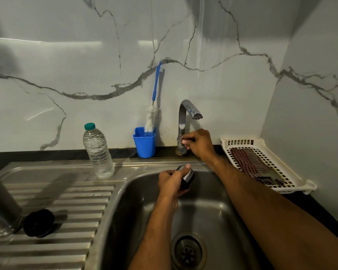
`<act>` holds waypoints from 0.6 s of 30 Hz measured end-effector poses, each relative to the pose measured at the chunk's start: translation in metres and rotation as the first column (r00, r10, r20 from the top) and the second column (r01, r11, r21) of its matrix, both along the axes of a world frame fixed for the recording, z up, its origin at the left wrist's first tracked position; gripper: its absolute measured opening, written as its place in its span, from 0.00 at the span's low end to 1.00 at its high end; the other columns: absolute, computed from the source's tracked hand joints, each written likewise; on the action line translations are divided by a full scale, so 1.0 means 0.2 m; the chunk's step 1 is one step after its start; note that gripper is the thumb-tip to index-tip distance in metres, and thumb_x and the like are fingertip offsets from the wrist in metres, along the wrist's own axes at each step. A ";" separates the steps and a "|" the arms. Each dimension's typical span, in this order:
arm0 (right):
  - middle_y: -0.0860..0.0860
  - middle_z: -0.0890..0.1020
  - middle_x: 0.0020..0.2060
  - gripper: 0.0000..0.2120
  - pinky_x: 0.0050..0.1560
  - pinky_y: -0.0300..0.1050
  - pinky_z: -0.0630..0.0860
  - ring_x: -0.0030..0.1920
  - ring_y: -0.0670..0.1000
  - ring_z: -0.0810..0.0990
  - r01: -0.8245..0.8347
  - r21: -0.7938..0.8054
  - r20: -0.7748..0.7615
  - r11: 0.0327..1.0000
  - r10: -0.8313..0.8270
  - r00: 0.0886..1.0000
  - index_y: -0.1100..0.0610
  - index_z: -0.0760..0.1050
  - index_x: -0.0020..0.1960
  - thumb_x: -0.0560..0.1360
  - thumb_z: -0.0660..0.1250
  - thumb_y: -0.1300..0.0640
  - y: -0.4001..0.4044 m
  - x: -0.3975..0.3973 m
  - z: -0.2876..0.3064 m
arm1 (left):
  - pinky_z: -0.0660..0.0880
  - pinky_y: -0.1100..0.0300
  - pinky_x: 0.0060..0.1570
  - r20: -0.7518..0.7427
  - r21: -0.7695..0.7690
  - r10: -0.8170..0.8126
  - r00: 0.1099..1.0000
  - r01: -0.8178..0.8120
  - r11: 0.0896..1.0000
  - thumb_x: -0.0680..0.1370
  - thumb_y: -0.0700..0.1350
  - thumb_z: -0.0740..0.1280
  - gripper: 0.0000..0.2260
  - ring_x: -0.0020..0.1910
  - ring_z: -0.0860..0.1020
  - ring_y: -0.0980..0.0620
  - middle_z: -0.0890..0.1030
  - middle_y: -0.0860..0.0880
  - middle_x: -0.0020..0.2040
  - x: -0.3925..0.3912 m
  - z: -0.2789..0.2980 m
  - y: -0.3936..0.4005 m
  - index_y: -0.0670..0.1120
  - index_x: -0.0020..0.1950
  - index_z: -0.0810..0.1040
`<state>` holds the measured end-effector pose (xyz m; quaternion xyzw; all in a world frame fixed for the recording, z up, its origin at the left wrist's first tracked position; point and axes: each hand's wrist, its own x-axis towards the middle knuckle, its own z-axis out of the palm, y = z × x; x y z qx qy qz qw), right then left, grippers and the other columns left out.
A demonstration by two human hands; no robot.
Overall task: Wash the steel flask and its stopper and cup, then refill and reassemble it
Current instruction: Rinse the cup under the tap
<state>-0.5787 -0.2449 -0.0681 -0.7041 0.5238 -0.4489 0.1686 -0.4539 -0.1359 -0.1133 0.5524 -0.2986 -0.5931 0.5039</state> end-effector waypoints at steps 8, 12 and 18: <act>0.55 0.87 0.47 0.10 0.45 0.33 0.81 0.35 0.35 0.81 -0.051 -0.007 -0.069 0.999 0.050 0.996 0.63 0.85 0.54 0.74 0.75 0.66 0.00 0.00 0.04 | 0.85 0.51 0.46 0.026 0.005 -0.006 1.000 0.006 1.000 0.71 0.52 0.79 0.24 0.55 0.81 0.43 0.79 0.41 0.58 -0.01 0.01 0.01 0.44 0.60 0.73; 0.57 0.87 0.46 0.09 0.50 0.46 0.84 0.41 0.45 0.85 -0.064 0.034 -0.028 0.997 0.065 0.997 0.65 0.84 0.54 0.74 0.74 0.67 0.00 0.01 0.05 | 0.85 0.48 0.48 0.039 0.019 -0.010 0.999 0.009 1.000 0.71 0.53 0.79 0.26 0.55 0.81 0.43 0.79 0.41 0.58 -0.01 0.00 0.01 0.44 0.61 0.72; 0.53 0.85 0.44 0.09 0.40 0.31 0.79 0.35 0.37 0.83 -0.080 0.068 0.041 0.995 0.077 0.996 0.66 0.84 0.55 0.74 0.74 0.66 0.02 0.00 0.05 | 0.84 0.47 0.49 0.069 0.022 -0.034 0.997 0.032 0.999 0.72 0.54 0.79 0.25 0.54 0.81 0.43 0.80 0.42 0.57 -0.01 0.00 0.01 0.44 0.60 0.73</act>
